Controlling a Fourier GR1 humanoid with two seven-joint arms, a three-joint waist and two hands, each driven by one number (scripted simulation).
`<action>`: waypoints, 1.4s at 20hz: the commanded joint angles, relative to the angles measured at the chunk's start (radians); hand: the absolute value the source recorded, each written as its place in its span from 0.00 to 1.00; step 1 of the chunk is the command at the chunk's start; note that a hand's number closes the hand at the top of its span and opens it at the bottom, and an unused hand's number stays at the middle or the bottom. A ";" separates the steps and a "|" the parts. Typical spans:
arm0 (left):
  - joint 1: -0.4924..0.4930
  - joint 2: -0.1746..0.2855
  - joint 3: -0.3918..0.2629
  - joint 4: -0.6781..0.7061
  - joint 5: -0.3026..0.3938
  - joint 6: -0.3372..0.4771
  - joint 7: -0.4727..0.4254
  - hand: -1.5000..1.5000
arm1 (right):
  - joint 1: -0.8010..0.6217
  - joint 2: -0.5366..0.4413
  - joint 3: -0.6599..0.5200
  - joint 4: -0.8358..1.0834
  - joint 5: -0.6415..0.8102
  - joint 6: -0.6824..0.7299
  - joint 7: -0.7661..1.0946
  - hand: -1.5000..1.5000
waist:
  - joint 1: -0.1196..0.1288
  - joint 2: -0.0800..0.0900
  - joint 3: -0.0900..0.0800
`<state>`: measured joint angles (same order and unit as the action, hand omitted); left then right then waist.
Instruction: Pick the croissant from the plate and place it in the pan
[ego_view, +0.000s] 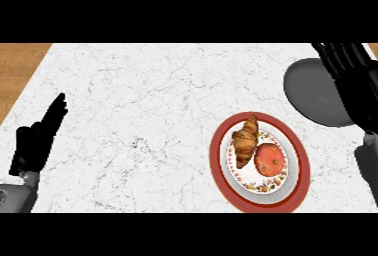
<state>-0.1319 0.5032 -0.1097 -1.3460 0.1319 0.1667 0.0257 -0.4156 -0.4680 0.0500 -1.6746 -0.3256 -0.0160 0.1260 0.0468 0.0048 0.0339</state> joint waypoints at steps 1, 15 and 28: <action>0.013 -0.039 0.002 -0.017 -0.009 0.013 -0.047 0.50 | -0.007 0.048 -0.002 0.094 -0.010 0.053 -0.104 1.00 | -0.030 -0.002 -0.033; 0.088 -0.318 -0.178 -0.193 0.011 0.020 -0.189 0.50 | 0.489 0.008 0.070 -0.138 0.387 -0.166 -0.304 0.00 | -0.062 -0.008 -0.034; 0.078 -0.298 -0.141 -0.226 0.014 -0.029 -0.150 0.50 | 0.218 -0.086 0.227 -0.109 0.628 0.035 0.176 0.00 | -0.029 -0.003 -0.035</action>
<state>-0.0508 0.1880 -0.2675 -1.5718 0.1426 0.1589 -0.1183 -0.1162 -0.5389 0.2148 -1.8256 0.2383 -0.0471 0.1745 0.0087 -0.0002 -0.0012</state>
